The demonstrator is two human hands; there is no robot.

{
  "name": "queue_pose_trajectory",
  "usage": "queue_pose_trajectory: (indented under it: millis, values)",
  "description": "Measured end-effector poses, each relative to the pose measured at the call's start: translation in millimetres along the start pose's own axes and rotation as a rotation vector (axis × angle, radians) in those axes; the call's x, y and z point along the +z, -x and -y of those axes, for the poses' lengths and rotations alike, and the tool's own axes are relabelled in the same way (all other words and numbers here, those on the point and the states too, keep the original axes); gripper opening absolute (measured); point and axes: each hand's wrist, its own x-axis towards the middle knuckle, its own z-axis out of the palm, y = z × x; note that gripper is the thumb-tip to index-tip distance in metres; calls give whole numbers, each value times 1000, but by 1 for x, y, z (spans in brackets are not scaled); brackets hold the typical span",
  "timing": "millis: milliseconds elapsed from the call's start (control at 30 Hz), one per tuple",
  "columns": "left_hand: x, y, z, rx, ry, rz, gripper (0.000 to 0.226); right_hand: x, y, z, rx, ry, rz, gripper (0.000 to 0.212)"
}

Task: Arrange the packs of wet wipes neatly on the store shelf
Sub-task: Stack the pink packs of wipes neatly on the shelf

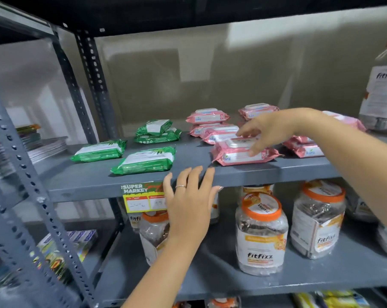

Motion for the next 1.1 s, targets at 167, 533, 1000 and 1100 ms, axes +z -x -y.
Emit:
queue_pose_trajectory:
  millis: [167,533,1000,1100]
  values:
    - [4,1,1,-6,52,-12,36,7,0,5,16,-4,-37,61]
    - [2,1,0,-27,60,6,36,7,-6,25,130,69,-102,65]
    - [4,2,-3,-42,65,3,36,2,-1,19,-20,56,-71,54]
    - [3,2,-3,-42,63,6,36,2,-5,24,-10,49,-121,41]
